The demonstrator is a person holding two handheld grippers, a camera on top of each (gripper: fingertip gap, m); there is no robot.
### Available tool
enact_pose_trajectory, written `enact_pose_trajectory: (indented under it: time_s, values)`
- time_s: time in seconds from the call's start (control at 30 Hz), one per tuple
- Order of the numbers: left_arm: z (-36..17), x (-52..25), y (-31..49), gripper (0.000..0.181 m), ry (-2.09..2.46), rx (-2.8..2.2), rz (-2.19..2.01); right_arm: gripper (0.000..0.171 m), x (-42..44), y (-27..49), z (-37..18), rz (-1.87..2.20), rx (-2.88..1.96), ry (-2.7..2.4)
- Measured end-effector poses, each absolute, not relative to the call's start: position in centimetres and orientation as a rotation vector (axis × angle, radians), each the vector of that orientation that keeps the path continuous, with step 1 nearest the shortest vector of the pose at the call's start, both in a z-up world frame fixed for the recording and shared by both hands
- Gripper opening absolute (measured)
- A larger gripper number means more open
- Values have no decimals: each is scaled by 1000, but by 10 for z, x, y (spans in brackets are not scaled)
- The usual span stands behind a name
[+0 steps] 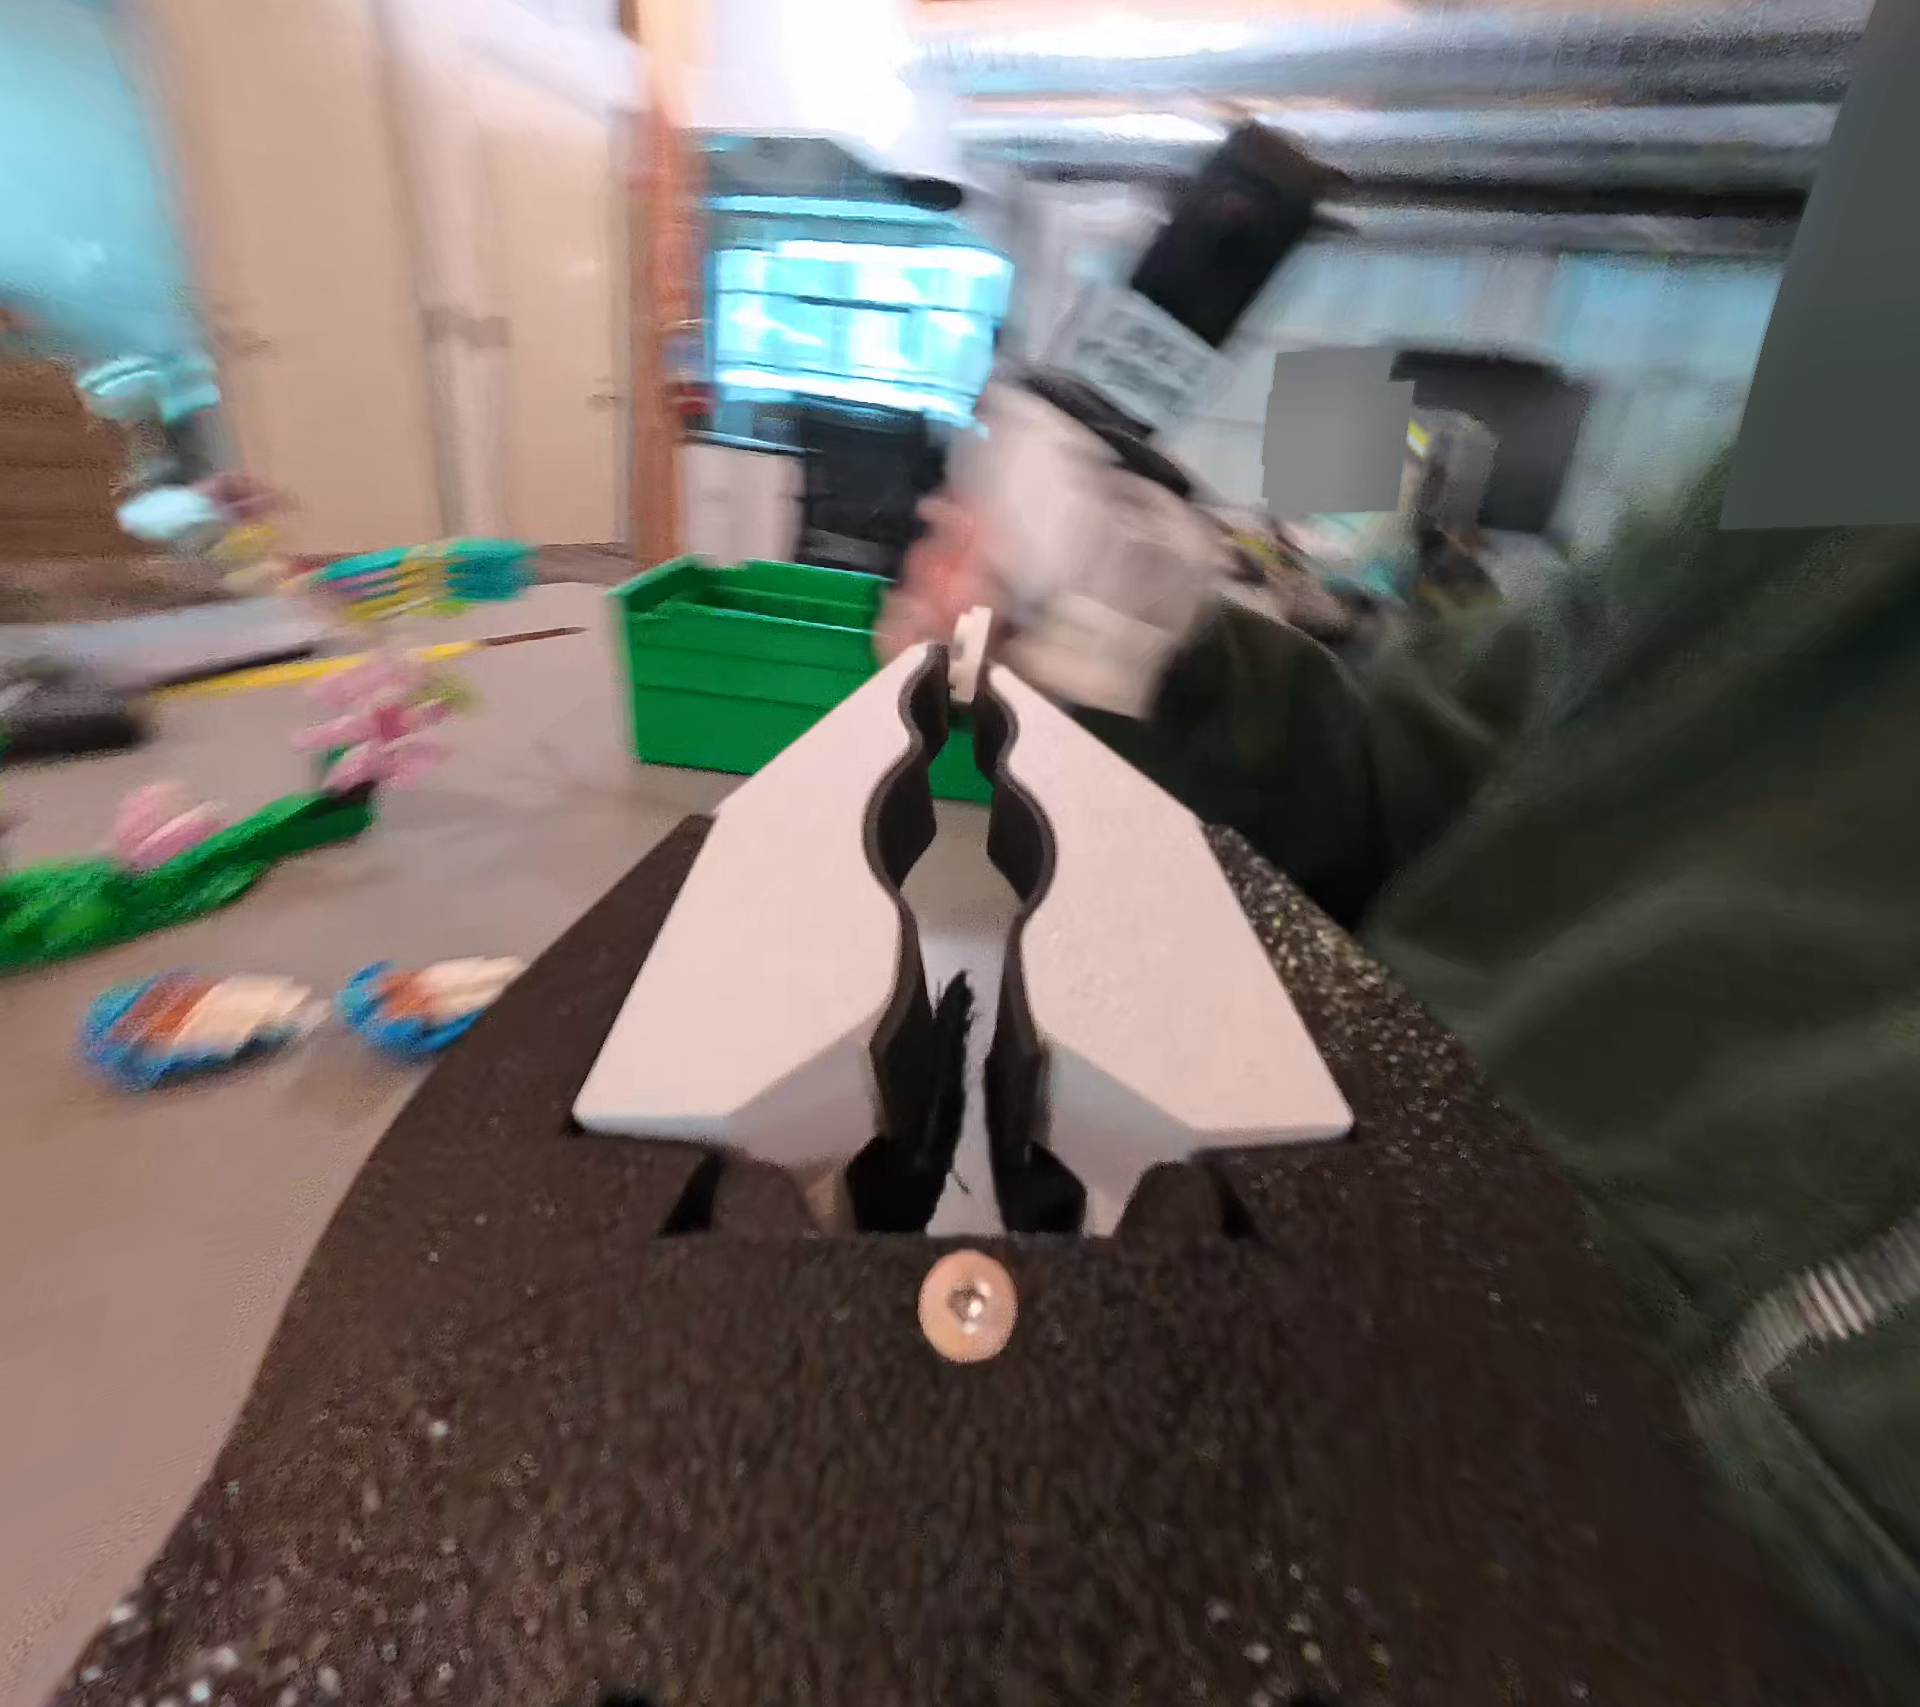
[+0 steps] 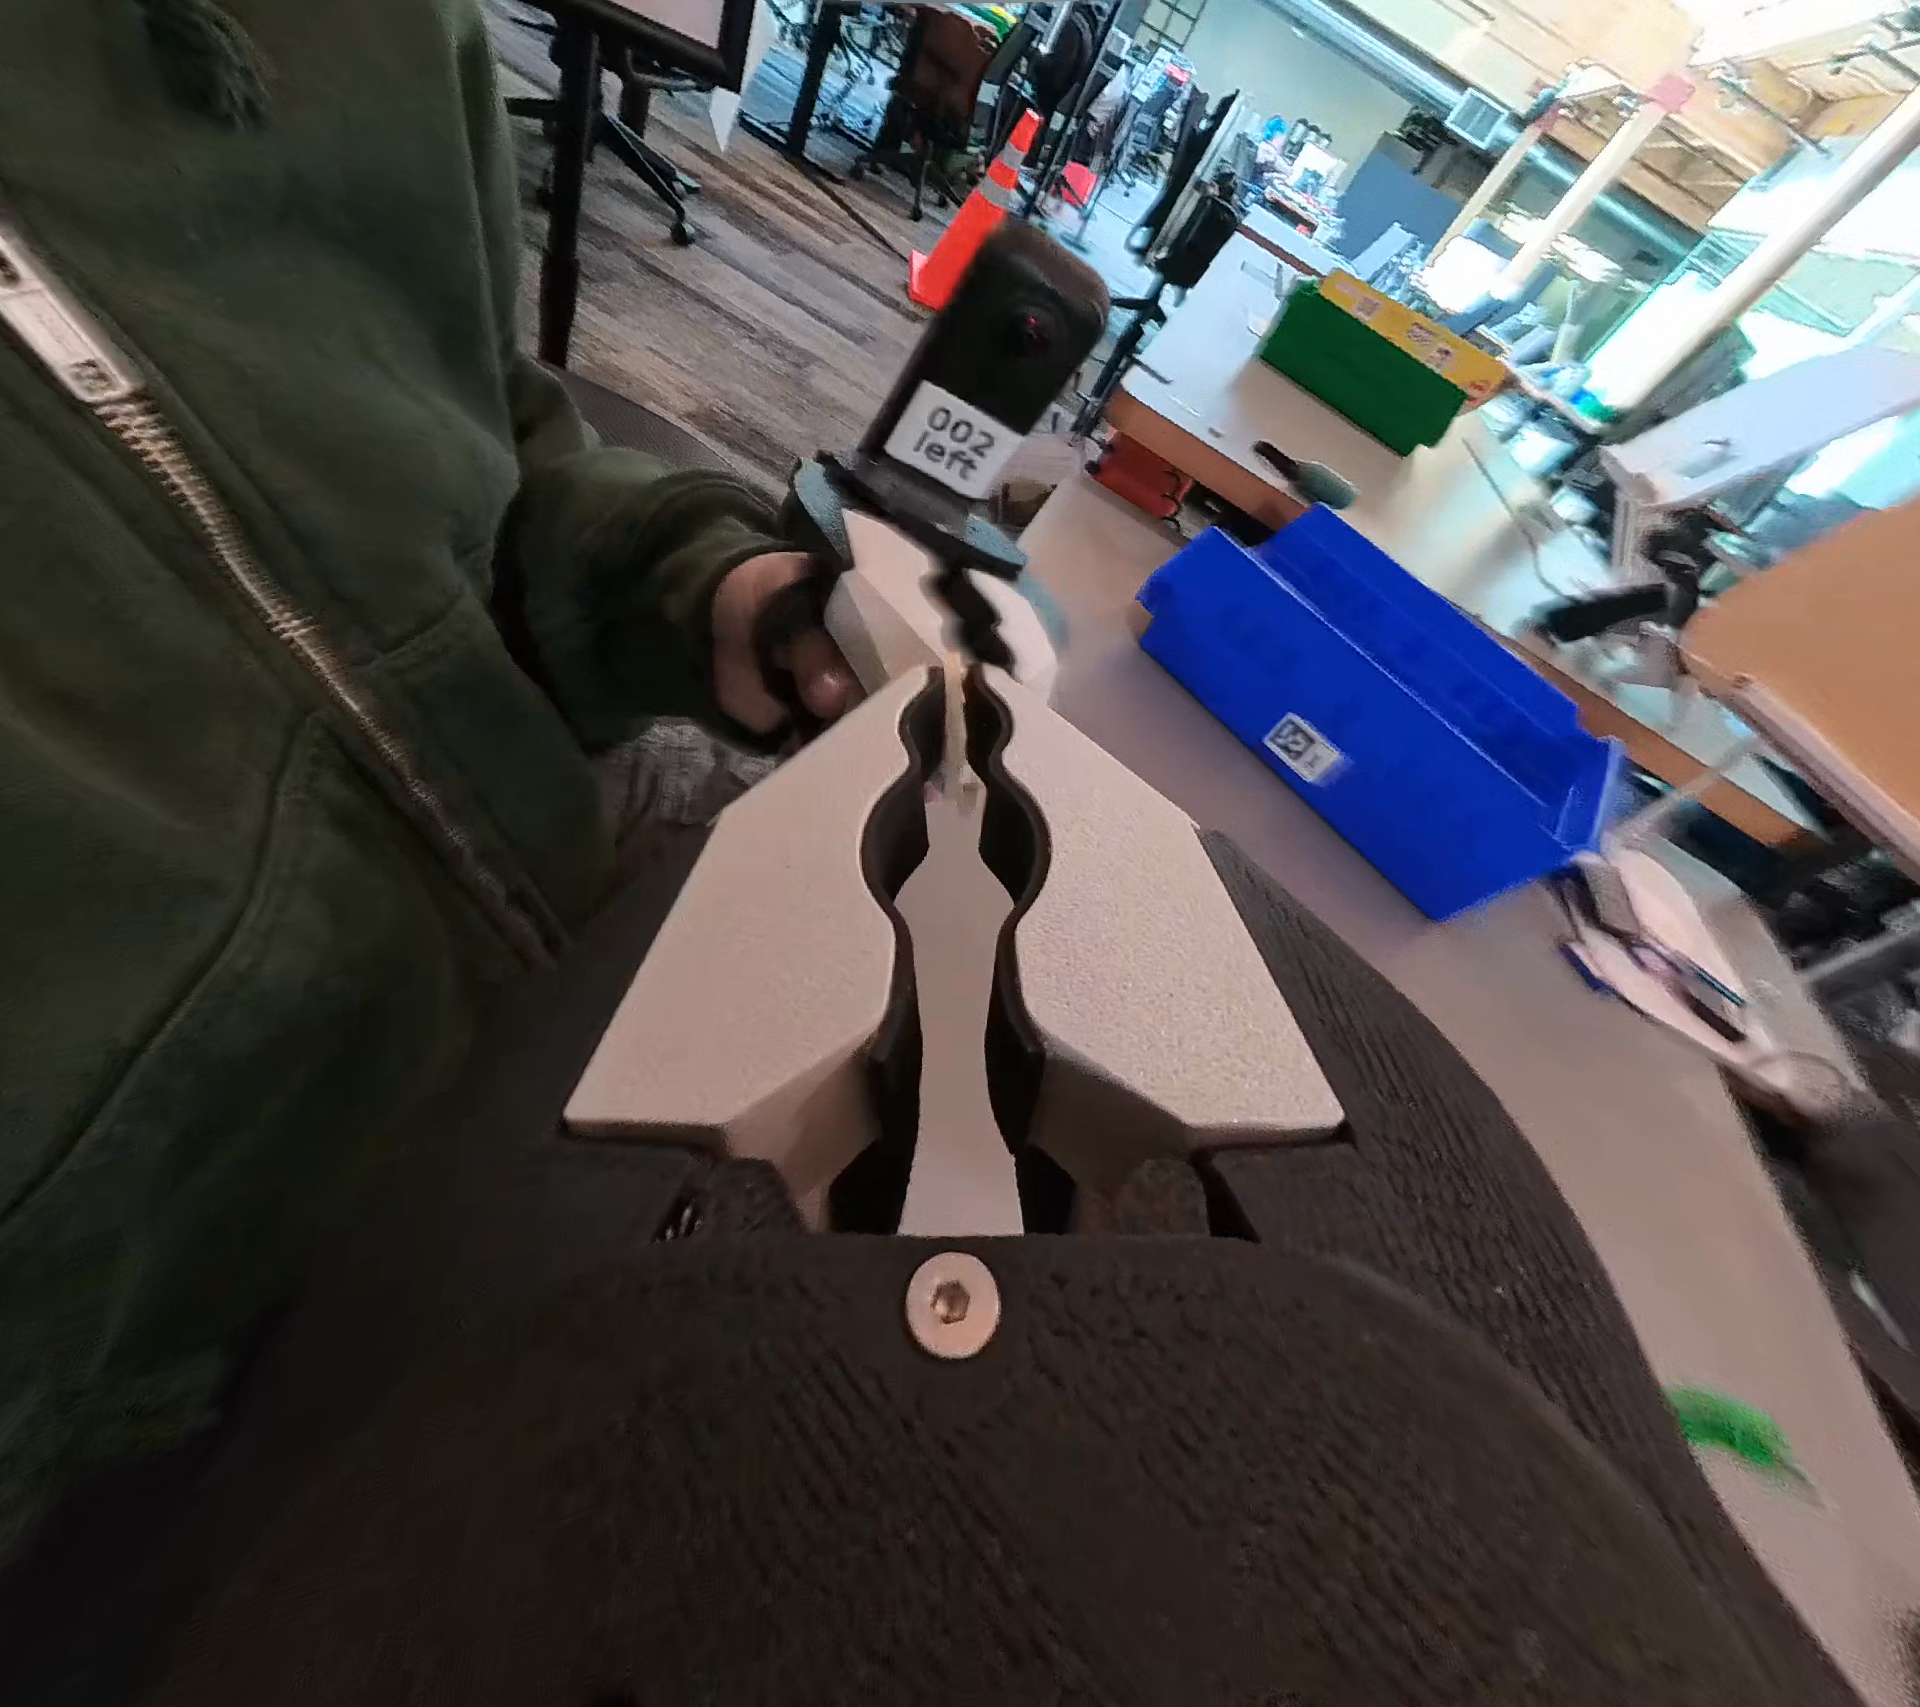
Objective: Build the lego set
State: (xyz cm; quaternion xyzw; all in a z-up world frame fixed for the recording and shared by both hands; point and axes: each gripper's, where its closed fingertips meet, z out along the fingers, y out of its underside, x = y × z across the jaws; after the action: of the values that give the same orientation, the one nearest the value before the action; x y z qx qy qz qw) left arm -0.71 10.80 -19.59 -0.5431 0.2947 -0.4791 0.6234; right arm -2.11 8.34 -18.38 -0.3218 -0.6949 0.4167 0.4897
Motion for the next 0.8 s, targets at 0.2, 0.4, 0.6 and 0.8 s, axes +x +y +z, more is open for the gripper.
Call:
enact_pose_trajectory:
  time_s: [0.2, 0.4, 0.6, 0.8]
  values:
    - [-191, -71, 142, 0, 357, -1233, -1137, 0, -23, 72, -196, 1137, -791, -1723]
    - [-168, -155, 171, 1, 255, -1318, -710, 1, -70, 149, -175, 1069, -1009, -1401]
    - [-161, -348, 226, 1, -60, -1622, -33, 2, -225, 253, -122, 1046, -1164, -1172]
    - [-199, -427, 283, 11, -106, -1878, -31, 23, -374, 325, -153, 1087, -1473, -1172]
